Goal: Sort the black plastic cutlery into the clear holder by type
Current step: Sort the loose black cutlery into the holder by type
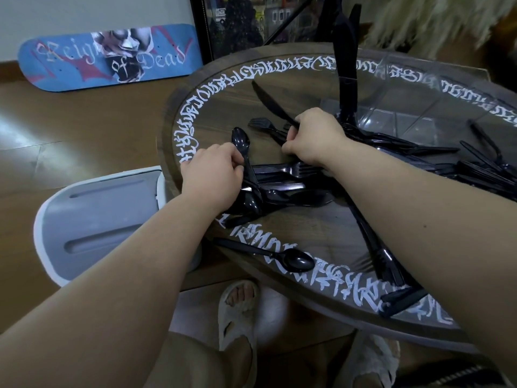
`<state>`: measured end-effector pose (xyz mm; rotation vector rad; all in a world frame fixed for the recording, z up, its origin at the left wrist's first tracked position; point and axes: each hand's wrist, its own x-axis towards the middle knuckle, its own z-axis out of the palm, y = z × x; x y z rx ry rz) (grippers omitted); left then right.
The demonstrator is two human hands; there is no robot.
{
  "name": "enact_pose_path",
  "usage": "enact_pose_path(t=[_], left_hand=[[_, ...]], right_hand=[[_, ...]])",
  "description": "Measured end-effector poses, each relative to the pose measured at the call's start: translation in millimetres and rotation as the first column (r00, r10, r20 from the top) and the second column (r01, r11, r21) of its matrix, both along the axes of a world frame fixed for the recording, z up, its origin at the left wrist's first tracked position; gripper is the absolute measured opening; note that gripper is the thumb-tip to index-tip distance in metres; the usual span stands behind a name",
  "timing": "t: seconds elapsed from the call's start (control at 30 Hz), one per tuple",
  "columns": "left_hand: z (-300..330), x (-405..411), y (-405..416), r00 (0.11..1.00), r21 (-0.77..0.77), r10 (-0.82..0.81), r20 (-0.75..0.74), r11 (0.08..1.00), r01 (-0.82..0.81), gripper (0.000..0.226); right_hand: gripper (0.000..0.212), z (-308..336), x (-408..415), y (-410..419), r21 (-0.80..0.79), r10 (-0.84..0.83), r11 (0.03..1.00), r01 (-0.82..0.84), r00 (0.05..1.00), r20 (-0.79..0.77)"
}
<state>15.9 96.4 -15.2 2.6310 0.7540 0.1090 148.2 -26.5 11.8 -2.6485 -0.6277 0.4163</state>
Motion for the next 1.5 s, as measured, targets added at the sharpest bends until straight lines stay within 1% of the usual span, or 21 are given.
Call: enact_pose_path(t=[0.13, 0.23, 0.3, 0.33, 0.4, 0.47, 0.53, 0.6, 0.67, 0.8, 0.97, 1.13, 1.23, 1.3, 1.4, 1.5], left_hand=[[-2.3, 1.3, -1.8, 1.000, -0.013, -0.007, 0.028, 1.000, 0.008, 0.013], [1.8, 2.8, -4.9, 0.988, 0.020, 0.021, 0.152, 1.000, -0.024, 0.016], [5.9, 4.5, -9.2, 0.978, 0.064, -0.017, 0.210, 0.998, 0.004, 0.018], [7.0, 5.7, -12.6, 0.979, 0.094, -0.064, 0.194, 0.995, 0.047, 0.021], [5.8, 8.9, -21.2, 0.980, 0.142, -0.170, 0.102, 0.978, 0.155, 0.028], [0.8, 12.6, -29.1, 0.971, 0.169, -0.239, 0.003, 0.957, 0.235, 0.032], [-3.0, 16.1, -33.1, 0.965, 0.179, -0.256, -0.065, 0.948, 0.264, 0.036], [-3.8, 19.8, -34.7, 0.964, 0.167, -0.248, -0.094, 0.951, 0.261, 0.041], [-3.3, 22.9, -36.4, 0.964, 0.155, -0.240, -0.113, 0.954, 0.256, 0.043], [-2.3, 27.7, -42.3, 0.964, 0.140, -0.224, -0.142, 0.960, 0.243, 0.040], [0.6, 32.1, -46.5, 0.969, 0.109, -0.200, -0.143, 0.970, 0.216, 0.032], [2.3, 33.1, -50.2, 0.970, 0.061, -0.210, -0.119, 0.974, 0.218, 0.025], [2.8, 31.8, -49.5, 0.975, 0.025, -0.213, -0.068, 0.976, 0.215, 0.021], [2.9, 30.9, -49.3, 0.977, 0.030, -0.213, -0.020, 0.977, 0.213, 0.019], [3.3, 30.6, -49.1, 0.977, 0.032, -0.200, 0.067, 0.980, 0.198, 0.017], [2.2, 30.5, -48.2, 0.977, 0.045, -0.196, 0.080, 0.980, 0.193, 0.016]], right_hand=[[0.015, 9.5, -2.4, -19.6, 0.243, -0.013, 0.970, -0.012, 0.995, 0.102], [0.017, 14.3, -4.1, -35.8, 0.400, -0.051, 0.916, 0.001, 0.992, 0.114], [0.019, 14.5, -4.3, -45.7, 0.450, -0.078, 0.893, 0.010, 0.988, 0.133], [0.018, 14.3, -4.5, -50.5, 0.463, -0.091, 0.886, 0.016, 0.986, 0.140], [0.013, 13.4, -4.7, -59.5, 0.474, -0.108, 0.880, 0.029, 0.984, 0.141], [0.010, 10.9, -4.1, -67.6, 0.454, -0.112, 0.890, 0.034, 0.983, 0.146], [0.009, 7.5, -3.5, -74.6, 0.402, -0.105, 0.915, 0.038, 0.984, 0.145], [0.007, 3.8, -2.9, -80.6, 0.342, -0.098, 0.938, 0.047, 0.986, 0.134], [0.009, 0.0, -2.9, -84.5, 0.299, -0.093, 0.953, 0.051, 0.987, 0.130], [0.010, -5.9, -2.7, -87.1, 0.277, -0.092, 0.960, 0.052, 0.987, 0.133], [0.014, -7.9, -0.1, -88.4, 0.237, -0.060, 0.971, 0.029, 0.990, 0.128], [0.014, -8.1, 2.0, -87.1, 0.198, -0.039, 0.980, 0.015, 0.992, 0.122], [0.010, -9.1, 3.1, -84.9, 0.185, -0.031, 0.983, 0.007, 0.991, 0.128], [0.012, -8.6, 2.7, -83.5, 0.171, -0.010, 0.985, -0.013, 0.991, 0.132], [0.019, -6.3, 1.0, -81.5, 0.145, 0.040, 0.988, -0.057, 0.992, 0.118], [0.028, -4.1, -1.4, -76.6, 0.099, 0.110, 0.988, -0.120, 0.989, 0.104]])
